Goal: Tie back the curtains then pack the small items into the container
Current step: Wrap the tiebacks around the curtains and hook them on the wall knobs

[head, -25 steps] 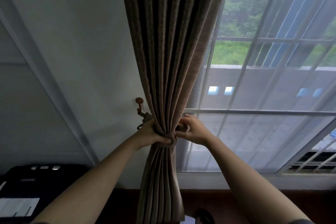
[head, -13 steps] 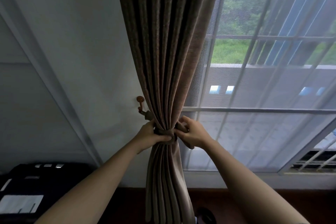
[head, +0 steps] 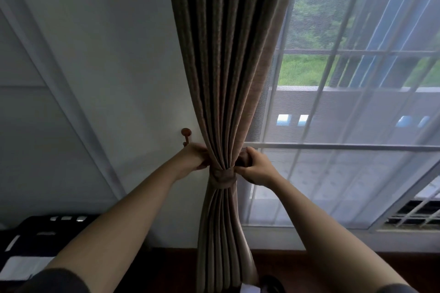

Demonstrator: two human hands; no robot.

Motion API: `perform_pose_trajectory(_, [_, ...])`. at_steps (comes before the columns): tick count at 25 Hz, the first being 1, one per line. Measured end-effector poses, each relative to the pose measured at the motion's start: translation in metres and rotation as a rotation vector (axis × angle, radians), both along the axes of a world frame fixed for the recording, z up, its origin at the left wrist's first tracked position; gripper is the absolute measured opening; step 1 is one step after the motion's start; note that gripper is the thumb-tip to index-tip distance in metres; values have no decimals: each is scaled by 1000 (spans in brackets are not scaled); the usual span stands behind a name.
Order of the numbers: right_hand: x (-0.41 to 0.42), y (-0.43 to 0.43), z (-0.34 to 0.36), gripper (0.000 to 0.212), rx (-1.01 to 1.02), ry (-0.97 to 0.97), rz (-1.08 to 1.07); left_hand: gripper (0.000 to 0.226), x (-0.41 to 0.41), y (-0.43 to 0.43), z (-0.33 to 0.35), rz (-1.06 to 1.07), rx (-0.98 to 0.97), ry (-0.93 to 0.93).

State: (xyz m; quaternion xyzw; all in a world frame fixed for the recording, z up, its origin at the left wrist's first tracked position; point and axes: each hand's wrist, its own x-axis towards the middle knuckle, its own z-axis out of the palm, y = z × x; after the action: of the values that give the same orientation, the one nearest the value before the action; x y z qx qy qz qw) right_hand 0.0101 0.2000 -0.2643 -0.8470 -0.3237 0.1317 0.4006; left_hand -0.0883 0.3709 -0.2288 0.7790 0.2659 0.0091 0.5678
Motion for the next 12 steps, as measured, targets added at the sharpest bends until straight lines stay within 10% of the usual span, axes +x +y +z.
perform_pose_trajectory(7, [4,1,5,39,-89,-103,-13,13,7,0,10,-33,394,74])
perform_pose_trajectory(12, [0,8,5,36,-110,-137,-14,13,8,-5,8,65,229,24])
